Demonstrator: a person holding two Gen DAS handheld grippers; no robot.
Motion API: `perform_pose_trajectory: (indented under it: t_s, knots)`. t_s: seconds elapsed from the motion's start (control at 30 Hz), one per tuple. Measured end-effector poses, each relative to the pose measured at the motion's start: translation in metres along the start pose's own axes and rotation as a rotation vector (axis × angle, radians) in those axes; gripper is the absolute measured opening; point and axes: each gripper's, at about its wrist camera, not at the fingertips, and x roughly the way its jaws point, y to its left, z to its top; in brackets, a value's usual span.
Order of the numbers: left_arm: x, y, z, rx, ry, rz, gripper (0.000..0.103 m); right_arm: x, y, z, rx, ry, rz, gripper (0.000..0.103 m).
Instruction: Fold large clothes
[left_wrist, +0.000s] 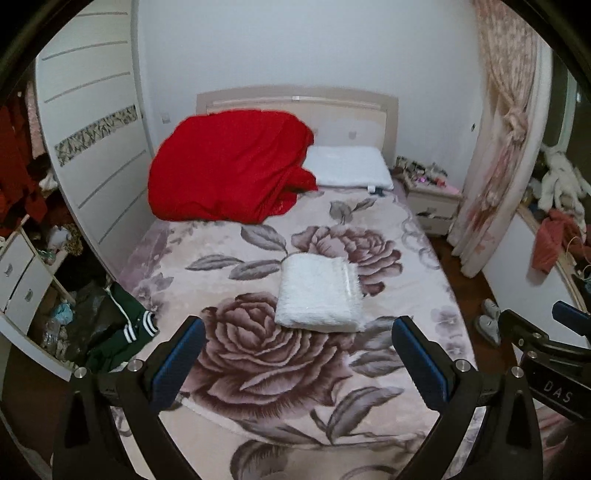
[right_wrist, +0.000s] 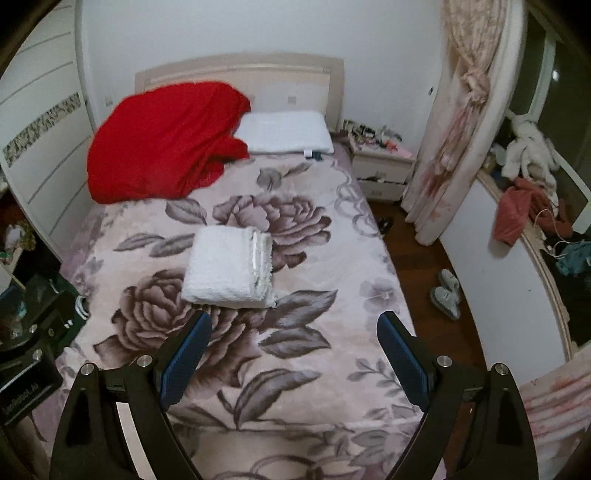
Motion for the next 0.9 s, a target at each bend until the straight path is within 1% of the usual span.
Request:
perform_pose_trajectory:
  t_s: [0.07,0.17,0.3,0.4,0.5,0.67,0.9]
  knots:
    - [-0.018,0.0,-0.001,-0.011,-0.013,-0.002,0.103,-0.033,-0.004,-0.003,0.001,-0.026,0.01,0.093]
    - [-0.048,0.001,-0.003,-0.024,-0.026,0.006,0.103,-0.079,-0.007,-0.011,-0.002,-0.073,-0.001,0.093]
    - [-0.072,0.0,-0.008,-0.011,-0.019,0.028,0.103,-0.123,-0.015,-0.019,0.005,-0.106,0.01,0.094]
    - [-0.083,0.001,-0.009,-0.012,0.008,0.038,0.103,-0.149,-0.016,-0.026,-0.005,-0.114,0.014,0.094]
    - [-0.089,0.003,-0.012,-0.033,0.036,0.033,0.103,-0.167,-0.016,-0.029,-0.014,-0.11,0.02,0.094]
    - [-0.105,0.001,-0.016,-0.02,0.015,0.045,0.103,-0.193,-0.015,-0.033,-0.032,-0.121,0.011,0.094]
    - [-0.115,0.0,-0.02,-0.02,-0.005,0.047,0.103,-0.209,-0.014,-0.037,-0.033,-0.116,0.02,0.094]
